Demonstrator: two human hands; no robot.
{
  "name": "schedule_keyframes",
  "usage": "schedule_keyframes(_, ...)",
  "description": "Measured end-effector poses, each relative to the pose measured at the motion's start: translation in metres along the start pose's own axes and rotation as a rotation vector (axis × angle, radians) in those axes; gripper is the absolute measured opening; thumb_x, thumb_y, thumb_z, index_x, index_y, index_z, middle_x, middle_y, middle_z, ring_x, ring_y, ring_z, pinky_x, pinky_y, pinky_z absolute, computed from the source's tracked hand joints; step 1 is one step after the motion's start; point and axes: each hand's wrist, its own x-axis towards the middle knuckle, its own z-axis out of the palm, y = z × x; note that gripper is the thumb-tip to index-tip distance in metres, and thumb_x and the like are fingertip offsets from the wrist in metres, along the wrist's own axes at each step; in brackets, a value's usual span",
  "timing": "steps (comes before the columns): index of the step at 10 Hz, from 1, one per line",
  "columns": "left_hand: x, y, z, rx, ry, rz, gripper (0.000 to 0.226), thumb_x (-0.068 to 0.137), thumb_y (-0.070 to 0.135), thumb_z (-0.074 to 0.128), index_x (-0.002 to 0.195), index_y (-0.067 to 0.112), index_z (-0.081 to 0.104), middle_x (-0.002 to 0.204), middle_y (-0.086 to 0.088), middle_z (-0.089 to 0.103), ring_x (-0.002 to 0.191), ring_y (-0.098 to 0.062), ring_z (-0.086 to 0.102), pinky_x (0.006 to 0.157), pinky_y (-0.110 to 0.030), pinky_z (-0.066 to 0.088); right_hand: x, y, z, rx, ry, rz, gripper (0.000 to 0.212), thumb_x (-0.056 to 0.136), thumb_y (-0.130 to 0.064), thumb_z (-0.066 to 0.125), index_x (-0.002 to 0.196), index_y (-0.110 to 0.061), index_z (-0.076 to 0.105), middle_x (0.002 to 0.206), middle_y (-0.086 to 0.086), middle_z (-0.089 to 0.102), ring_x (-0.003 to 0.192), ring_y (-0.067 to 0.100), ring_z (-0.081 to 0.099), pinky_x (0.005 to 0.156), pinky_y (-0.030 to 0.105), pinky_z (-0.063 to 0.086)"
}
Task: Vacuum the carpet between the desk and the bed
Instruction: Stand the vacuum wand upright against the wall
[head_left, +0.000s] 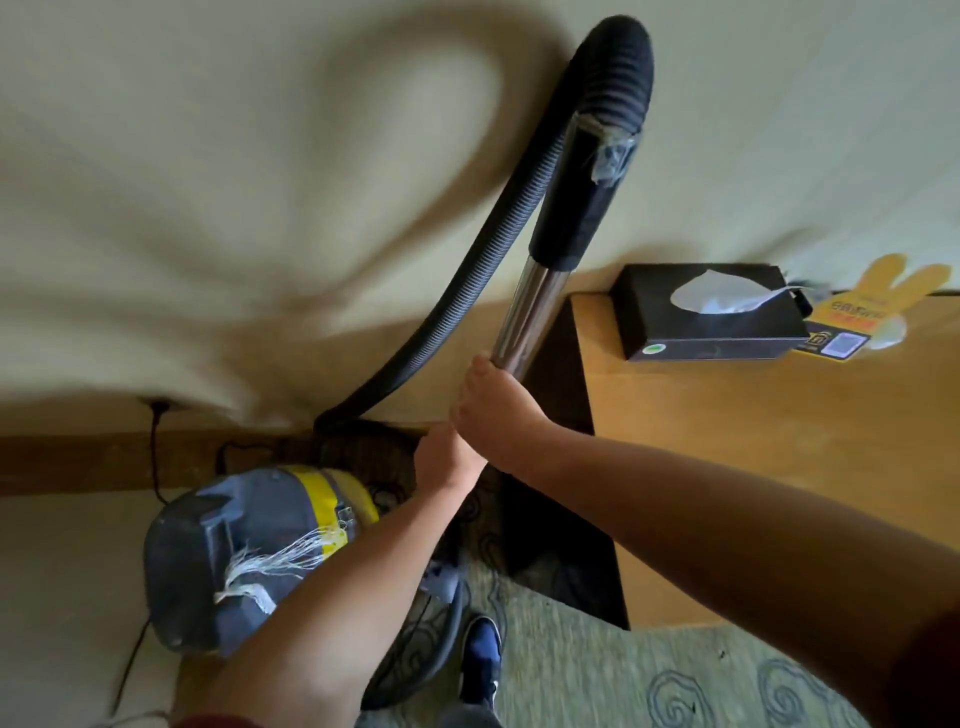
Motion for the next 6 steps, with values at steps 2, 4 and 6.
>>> schedule_keyframes(2, -0.004, -0.027, 0.032, 0.076, -0.088, -0.079, 0.034, 0.097, 0.031, 0.049, 0.116, 0.011, 0.070, 0.117, -0.013, 0.074, 0.110, -0.036, 0.070, 0.088, -0.038, 0.055, 0.010, -0.042, 0.020, 0.064, 0.033, -0.065, 0.044, 0.100, -0.039, 0.056, 0.138, -0.017, 0.058, 0.137, 0.015, 0.060, 0.127, 0.038, 0.052, 0.113, 0.059, 0.024)
schedule_keyframes(4, -0.006, -0.026, 0.027, -0.069, -0.146, -0.051, 0.034, 0.094, 0.038, 0.054, 0.113, 0.014, 0.071, 0.111, -0.011, 0.075, 0.105, -0.036, 0.071, 0.077, -0.035, 0.052, 0.009, -0.035, 0.020, 0.164, 0.072, -0.087, 0.036, 0.097, -0.037, 0.060, 0.127, -0.017, 0.065, 0.128, 0.011, 0.065, 0.119, 0.034, 0.057, 0.112, 0.055, 0.028)
schedule_keyframes(6, -0.006, -0.007, 0.005, -0.162, -0.113, 0.006, 0.059, 0.093, 0.025, 0.071, 0.146, 0.012, 0.050, 0.141, -0.009, 0.060, 0.127, -0.025, 0.060, 0.106, -0.037, 0.051, -0.011, -0.006, 0.001, 0.361, 0.252, 0.007, 0.041, 0.085, -0.035, 0.067, 0.121, -0.015, 0.062, 0.116, 0.010, 0.060, 0.105, 0.032, 0.054, 0.096, 0.049, 0.038)
